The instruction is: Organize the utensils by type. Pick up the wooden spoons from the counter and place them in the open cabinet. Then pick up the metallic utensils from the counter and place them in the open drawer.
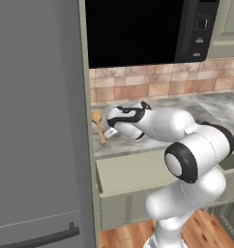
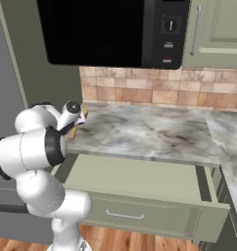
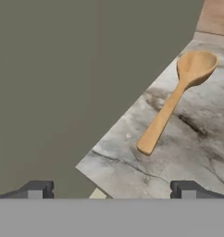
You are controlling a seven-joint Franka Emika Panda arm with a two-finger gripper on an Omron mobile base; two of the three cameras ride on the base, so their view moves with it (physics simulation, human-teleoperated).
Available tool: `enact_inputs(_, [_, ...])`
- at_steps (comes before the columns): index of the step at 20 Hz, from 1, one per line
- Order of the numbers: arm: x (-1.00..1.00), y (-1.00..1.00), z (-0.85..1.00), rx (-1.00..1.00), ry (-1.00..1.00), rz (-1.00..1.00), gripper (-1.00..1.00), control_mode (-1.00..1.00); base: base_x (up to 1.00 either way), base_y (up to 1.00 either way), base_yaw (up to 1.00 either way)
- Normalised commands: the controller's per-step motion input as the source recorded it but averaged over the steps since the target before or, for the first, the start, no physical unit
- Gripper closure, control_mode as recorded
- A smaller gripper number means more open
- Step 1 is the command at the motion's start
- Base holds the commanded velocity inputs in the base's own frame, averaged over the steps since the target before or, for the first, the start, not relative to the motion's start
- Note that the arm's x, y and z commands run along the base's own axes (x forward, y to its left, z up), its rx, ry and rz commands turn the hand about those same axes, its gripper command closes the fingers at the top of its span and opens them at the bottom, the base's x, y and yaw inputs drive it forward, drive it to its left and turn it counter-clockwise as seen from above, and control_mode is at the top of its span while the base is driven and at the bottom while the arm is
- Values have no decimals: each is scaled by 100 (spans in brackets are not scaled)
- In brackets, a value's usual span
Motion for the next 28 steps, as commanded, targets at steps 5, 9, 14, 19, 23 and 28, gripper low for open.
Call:
enact_inputs(5, [31,0,-9,0,0,-1,-100,-100,0,0,0])
enact_inputs(9, [32,0,-11,-2,0,-2,-100,-100,0,0,0])
enact_inputs(14, [38,9,-12,-3,0,-3,-100,-100,0,0,0])
enact_inputs(19, [33,20,-17,-4,0,-3,-100,-100,0,0,0])
enact_inputs(23, [30,8,-24,-2,0,-3,-100,-100,0,0,0])
enact_inputs(28, [30,0,-30,0,0,-1,-100,-100,0,0,0])
